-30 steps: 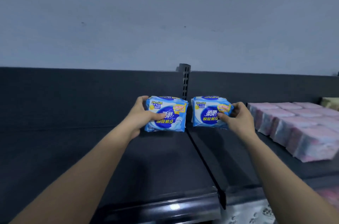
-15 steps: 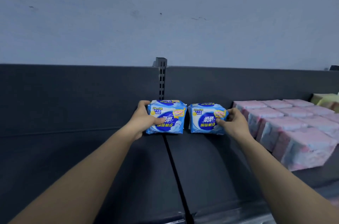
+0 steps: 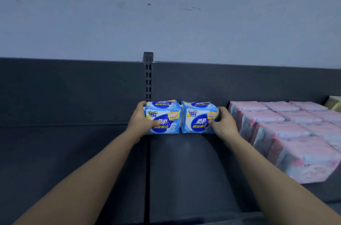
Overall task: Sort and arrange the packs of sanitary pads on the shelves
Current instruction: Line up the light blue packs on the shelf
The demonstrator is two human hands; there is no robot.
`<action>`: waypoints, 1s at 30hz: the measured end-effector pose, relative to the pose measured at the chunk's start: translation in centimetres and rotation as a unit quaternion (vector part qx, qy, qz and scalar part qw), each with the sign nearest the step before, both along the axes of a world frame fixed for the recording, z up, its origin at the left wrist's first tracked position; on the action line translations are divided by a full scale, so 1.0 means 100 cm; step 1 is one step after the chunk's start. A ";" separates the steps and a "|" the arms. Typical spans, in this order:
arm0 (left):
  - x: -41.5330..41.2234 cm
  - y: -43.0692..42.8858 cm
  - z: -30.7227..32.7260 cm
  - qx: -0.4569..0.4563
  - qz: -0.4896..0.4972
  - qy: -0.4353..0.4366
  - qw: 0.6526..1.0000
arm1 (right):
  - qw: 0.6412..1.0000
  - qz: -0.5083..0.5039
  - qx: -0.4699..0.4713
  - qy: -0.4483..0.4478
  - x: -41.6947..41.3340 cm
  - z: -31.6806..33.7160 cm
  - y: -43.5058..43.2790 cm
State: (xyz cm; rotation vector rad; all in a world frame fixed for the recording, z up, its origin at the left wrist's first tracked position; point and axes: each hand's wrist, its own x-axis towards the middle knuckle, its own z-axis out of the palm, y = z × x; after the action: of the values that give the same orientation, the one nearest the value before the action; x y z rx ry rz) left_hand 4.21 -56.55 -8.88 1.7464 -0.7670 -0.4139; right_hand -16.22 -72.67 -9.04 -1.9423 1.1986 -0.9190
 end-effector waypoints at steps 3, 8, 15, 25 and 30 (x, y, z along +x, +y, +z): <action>-0.006 0.001 -0.002 0.013 0.007 -0.019 1.000 | 1.000 0.009 -0.008 0.027 -0.001 0.002 0.004; -0.012 0.004 0.003 0.001 0.001 0.019 1.000 | 0.998 0.027 -0.006 0.063 -0.004 0.006 0.013; -0.021 0.008 0.011 0.036 0.030 0.036 0.998 | 0.993 0.061 -0.005 0.098 -0.011 0.012 0.018; -0.027 0.057 0.037 0.241 0.076 -0.279 0.926 | 0.941 0.094 -0.283 0.160 0.003 0.029 0.056; -0.020 0.112 0.045 0.304 0.091 -0.365 0.875 | 0.920 0.172 -0.310 0.167 0.029 0.036 0.096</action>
State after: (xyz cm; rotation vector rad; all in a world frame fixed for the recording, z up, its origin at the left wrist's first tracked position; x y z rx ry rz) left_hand 2.17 -45.35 -4.40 2.6035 -1.0527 0.1976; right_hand -13.30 -63.05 -5.42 -2.8013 0.7291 -0.8599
